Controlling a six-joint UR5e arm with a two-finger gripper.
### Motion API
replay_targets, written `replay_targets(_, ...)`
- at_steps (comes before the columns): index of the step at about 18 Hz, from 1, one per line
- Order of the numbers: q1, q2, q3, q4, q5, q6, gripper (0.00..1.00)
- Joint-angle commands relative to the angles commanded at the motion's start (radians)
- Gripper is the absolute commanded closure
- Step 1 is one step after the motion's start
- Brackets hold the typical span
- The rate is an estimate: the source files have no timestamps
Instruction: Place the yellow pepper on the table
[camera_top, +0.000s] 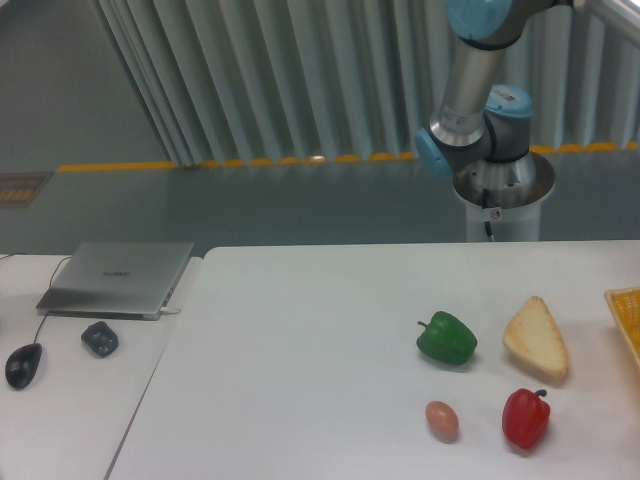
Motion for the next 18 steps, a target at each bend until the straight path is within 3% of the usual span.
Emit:
replay_targets(8, -0.149, -0.034, -0.017, -0.006, 0.287, 0.0, 0.64)
replay_targets(13, -0.155, -0.037, -0.058, 0.005, 0.283, -0.011, 0.62)
replay_targets(18, -0.155, -0.061, -0.064, 0.028, 0.286, -0.008, 0.52)
